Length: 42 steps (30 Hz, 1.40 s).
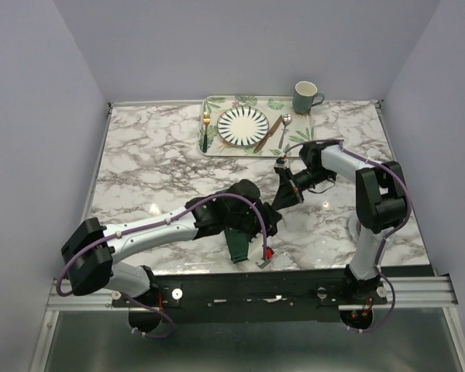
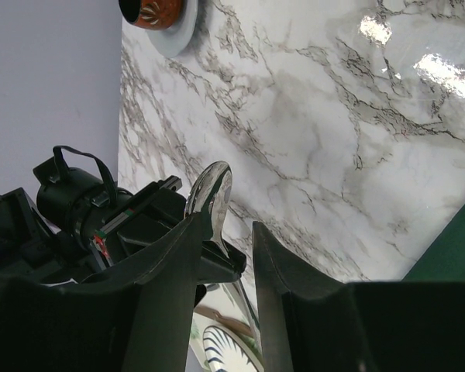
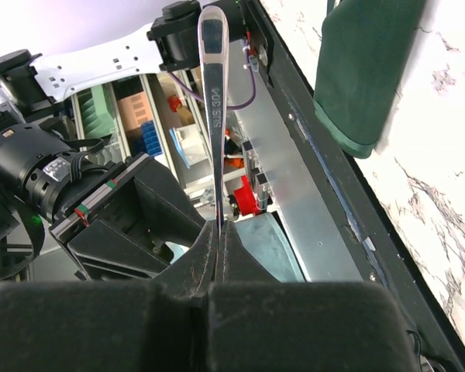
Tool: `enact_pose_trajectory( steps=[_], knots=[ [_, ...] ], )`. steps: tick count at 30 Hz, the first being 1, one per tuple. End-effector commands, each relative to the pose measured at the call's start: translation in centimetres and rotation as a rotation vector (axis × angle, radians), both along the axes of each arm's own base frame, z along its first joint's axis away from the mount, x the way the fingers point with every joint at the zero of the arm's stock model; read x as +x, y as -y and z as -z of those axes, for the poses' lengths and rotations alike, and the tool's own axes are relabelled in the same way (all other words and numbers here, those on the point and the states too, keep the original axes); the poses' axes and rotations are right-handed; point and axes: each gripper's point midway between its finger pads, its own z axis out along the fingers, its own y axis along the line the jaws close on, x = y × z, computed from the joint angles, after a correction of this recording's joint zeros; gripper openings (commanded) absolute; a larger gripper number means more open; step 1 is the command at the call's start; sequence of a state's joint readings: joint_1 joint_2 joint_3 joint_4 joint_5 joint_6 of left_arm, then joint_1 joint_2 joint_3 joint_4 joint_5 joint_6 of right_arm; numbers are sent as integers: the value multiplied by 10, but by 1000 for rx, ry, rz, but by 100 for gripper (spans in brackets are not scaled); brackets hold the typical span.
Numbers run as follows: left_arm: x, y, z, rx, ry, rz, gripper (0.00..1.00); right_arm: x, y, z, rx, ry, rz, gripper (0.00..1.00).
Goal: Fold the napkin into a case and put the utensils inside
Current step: Pass from the right arm to the left
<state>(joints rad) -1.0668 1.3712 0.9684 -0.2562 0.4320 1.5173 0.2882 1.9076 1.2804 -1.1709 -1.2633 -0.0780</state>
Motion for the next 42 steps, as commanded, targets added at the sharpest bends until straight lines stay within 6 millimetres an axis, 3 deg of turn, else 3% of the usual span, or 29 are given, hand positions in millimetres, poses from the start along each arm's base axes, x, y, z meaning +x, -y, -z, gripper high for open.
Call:
enact_pose_trajectory(
  steps=[1,17,29,39,42],
  knots=[
    [4,11,-29,-83,53,-7,46,-5,-3,-1,18,-29,-3,1],
    [0,-2,-49,-121,69,-33,46,-7,-2,-4,24,-7,3,1],
    [-1,7,-41,-80,52,5,47,-7,-3,-3,4,-37,24,1],
    [-13,12,-22,32,-11,68,45,-8,-2,-2,-2,-36,24,1],
    [-14,13,-20,43,-18,69,41,-8,-2,0,-15,-30,23,1]
  ],
)
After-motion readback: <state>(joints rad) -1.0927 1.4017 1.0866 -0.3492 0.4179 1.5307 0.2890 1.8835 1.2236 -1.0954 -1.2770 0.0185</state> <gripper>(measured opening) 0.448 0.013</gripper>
